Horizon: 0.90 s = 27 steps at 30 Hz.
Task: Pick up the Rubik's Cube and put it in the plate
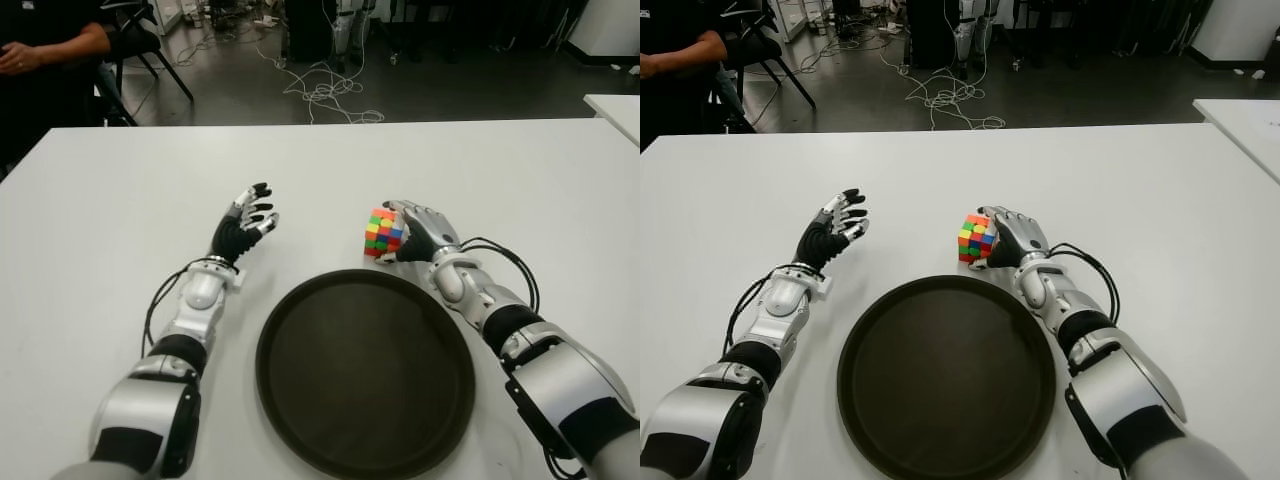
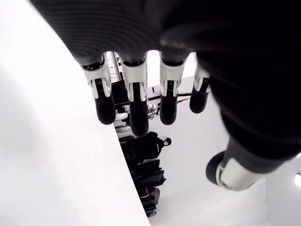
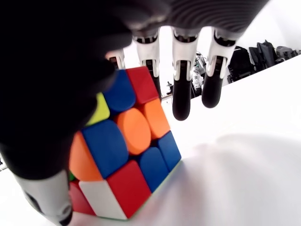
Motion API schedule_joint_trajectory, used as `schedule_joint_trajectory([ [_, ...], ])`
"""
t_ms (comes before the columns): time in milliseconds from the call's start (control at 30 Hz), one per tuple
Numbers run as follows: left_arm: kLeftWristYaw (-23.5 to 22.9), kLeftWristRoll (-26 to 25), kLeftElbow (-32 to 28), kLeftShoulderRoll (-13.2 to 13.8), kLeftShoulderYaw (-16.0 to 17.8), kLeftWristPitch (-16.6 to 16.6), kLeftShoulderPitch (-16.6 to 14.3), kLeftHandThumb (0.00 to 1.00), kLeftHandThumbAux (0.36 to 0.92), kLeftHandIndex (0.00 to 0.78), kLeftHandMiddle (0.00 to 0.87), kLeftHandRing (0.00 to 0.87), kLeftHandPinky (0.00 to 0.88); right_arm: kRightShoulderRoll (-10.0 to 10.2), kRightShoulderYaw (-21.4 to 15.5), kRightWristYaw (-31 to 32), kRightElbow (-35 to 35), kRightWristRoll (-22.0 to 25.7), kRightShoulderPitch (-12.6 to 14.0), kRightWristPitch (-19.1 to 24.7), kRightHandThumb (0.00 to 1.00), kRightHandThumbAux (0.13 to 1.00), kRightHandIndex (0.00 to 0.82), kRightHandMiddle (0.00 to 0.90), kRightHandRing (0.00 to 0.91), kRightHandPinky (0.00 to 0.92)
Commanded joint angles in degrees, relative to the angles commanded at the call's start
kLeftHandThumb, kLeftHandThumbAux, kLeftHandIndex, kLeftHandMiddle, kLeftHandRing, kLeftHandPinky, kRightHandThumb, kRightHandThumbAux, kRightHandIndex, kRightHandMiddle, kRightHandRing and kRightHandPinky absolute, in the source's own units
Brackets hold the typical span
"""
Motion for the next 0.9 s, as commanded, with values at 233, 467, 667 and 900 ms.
schedule_joint_trajectory([
  [233,0.22,0.00,0.07,-0.06,0.03,0.28,-0.01,0.038,0.686,0.126,0.169,0.179,0.171,-0.13,0.74,0.83,-0.24,-0.70,-0.04,0.33,0.000,0.776,0.143,0.187,0.211,0.226],
  [467,0.39,0.26,0.06,0.01,-0.20,0.50,-0.02,0.023,0.676,0.118,0.158,0.171,0.167,-0.14,2.08,2.20,-0.05,-1.38,-0.26,0.90,0.000,0.798,0.151,0.196,0.222,0.234],
  [667,0.29,0.20,0.06,0.00,-0.15,0.52,-0.03,0.018,0.689,0.113,0.153,0.166,0.160,-0.23,3.41,3.68,0.27,-2.03,-0.48,0.49,0.000,0.787,0.136,0.194,0.217,0.209],
  [900,0.55,0.59,0.20,0.16,-0.42,0.61,-0.12,0.022,0.688,0.108,0.148,0.162,0.157,-0.20,4.43,4.37,0.35,-2.07,-0.53,0.02,0.000,0.783,0.130,0.193,0.212,0.197],
])
